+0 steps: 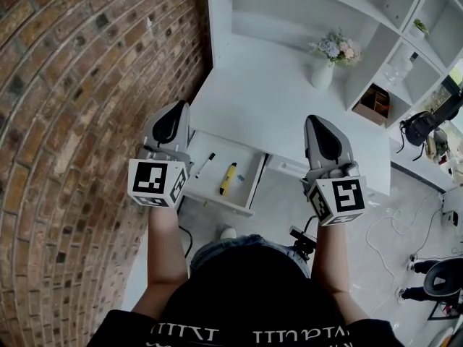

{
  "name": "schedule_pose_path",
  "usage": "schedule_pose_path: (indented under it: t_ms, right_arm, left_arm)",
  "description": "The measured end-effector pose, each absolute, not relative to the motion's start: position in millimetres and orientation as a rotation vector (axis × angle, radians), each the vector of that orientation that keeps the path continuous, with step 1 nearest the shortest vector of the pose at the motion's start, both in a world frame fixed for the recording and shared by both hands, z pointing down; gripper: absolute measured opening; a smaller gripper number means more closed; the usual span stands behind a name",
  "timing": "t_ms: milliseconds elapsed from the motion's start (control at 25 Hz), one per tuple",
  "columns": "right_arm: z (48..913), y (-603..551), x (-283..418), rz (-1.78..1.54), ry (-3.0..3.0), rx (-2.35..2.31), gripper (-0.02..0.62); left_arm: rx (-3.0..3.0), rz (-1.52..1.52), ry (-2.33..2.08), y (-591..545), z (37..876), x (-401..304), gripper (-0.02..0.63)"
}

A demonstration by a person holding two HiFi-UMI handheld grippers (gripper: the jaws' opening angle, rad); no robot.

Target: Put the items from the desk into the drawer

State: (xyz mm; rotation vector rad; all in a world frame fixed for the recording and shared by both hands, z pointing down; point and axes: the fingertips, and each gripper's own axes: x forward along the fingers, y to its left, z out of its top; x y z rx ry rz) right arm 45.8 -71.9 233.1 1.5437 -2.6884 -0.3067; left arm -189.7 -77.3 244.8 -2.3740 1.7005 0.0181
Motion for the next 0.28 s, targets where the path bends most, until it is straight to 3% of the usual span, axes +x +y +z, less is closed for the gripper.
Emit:
schedule_pose_path:
  t_ms: [280]
  right_arm:
    - [233.7,-70.3,53.3,-0.306,-2.661,1.595,0.006]
  left_arm:
    - [-2.364,0.069,1.72,-73.1,240.0,-194.6,0.0]
